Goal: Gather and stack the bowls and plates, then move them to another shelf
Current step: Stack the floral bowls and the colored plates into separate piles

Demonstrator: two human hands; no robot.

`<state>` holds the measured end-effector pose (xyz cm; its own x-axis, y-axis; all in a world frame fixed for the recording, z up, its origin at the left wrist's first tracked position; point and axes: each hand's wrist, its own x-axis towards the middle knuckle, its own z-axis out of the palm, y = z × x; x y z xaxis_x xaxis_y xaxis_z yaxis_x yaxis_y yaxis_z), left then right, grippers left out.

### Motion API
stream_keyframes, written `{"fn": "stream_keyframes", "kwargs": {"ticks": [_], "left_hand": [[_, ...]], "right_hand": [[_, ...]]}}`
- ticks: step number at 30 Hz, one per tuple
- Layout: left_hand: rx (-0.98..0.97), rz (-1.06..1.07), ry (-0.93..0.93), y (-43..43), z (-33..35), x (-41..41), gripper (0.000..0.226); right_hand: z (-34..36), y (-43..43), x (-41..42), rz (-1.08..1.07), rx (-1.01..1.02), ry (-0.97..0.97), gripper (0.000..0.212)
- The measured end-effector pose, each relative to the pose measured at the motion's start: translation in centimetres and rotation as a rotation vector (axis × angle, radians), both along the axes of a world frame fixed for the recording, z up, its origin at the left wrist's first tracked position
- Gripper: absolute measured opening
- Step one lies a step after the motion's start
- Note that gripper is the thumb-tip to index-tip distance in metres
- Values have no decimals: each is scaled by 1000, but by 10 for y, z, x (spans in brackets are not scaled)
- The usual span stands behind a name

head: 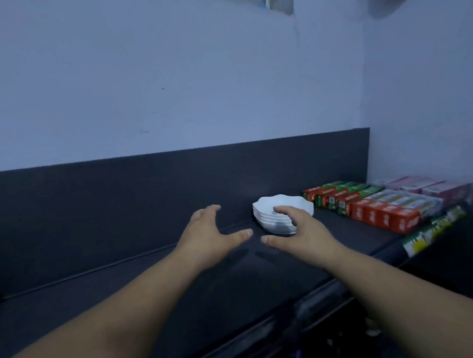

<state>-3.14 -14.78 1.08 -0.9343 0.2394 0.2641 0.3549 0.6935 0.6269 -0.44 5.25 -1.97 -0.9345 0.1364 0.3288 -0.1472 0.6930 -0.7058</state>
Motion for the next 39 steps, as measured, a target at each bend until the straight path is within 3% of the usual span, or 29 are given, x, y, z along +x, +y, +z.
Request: {"fn": "stream_keyframes", "kwargs": {"ticks": [4, 11, 17, 23, 32, 39], "left_hand": [[68, -7, -127, 63, -7, -35, 94], [254, 80, -357, 123, -32, -95, 77], [416, 98, -493, 136, -45, -134, 78], [640, 59, -606, 143, -47, -145, 61], [742, 27, -491, 74, -28, -105, 43], [762, 92, -335, -40, -12, -35, 55]], "right_hand": [[-1, 60, -25, -9, -17, -75, 85], [-13, 117, -95, -29, -67, -161, 89], [-25, 133, -132, 58, -262, -220, 86], [-27, 125, -142, 89, -404, -205, 91], [0, 56, -111, 160, -396, -106, 86], [10, -57, -77, 248, -402, -131, 98]]}}
